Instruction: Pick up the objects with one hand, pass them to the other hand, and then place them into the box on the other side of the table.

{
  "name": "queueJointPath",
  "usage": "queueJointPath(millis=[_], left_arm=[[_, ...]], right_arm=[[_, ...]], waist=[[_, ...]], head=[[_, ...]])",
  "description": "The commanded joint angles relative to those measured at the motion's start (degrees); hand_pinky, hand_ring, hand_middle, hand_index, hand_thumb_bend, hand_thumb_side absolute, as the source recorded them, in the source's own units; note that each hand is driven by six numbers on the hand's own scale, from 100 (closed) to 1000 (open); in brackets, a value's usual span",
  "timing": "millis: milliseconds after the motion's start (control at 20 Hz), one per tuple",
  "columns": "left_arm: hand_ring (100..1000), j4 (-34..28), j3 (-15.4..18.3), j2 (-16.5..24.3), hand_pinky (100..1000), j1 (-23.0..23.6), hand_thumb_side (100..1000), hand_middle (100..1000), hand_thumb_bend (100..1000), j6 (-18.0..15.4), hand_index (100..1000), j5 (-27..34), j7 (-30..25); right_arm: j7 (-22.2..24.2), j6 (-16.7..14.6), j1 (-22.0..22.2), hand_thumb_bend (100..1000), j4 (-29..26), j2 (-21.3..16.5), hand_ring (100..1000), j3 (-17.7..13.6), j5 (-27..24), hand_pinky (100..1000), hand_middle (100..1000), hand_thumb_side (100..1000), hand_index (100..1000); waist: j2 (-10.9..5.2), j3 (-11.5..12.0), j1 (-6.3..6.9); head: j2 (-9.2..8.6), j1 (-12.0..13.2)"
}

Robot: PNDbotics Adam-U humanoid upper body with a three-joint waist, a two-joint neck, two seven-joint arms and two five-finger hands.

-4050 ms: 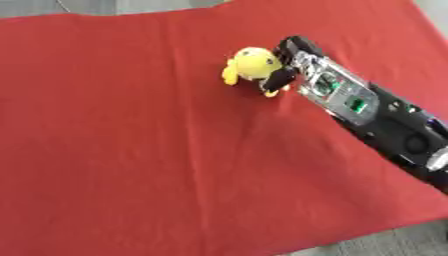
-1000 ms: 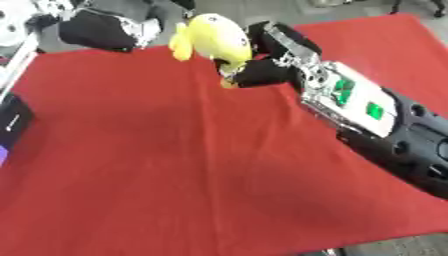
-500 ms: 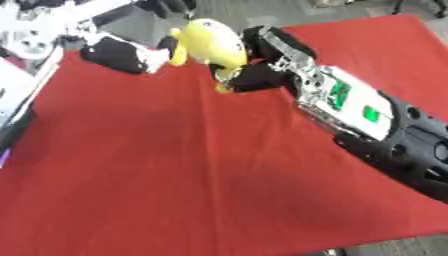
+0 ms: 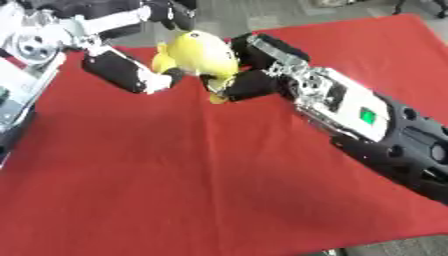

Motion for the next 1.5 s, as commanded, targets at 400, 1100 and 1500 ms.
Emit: queueJointPath(millis=[400,1100,1500], left_arm=[[867,0.0,0.2,-0.7,874,-0.5,300,815,504,1.2,926,-9.8,5.5],[831,0.7,-0.2,-1.8,889,-0.2,235,748,349,-1.2,826,-6.4,7.3],[731,0.4,-0.1,-2.0,889,0.0,184,599,100,-3.6,682,1.7,7.8]], right_arm=[[6.8,-0.8,-0.7,119,-1.2,-0.1,505,0.2,1.8,365,346,100,244],[12.1,-1.4,-0.6,124,-1.2,-0.1,502,-0.1,3.8,360,340,100,242],[11.9,-1.1,-0.4,127,-1.2,-0.1,502,-0.1,4.2,356,339,100,242]], waist=[[-0.85,-0.1,0.27],[-0.18,-0.3,0.16],[0.02,-0.3,0.10]], head=[[-0.12,0.1],[-0.12,-0.1],[-0.12,-0.3]])
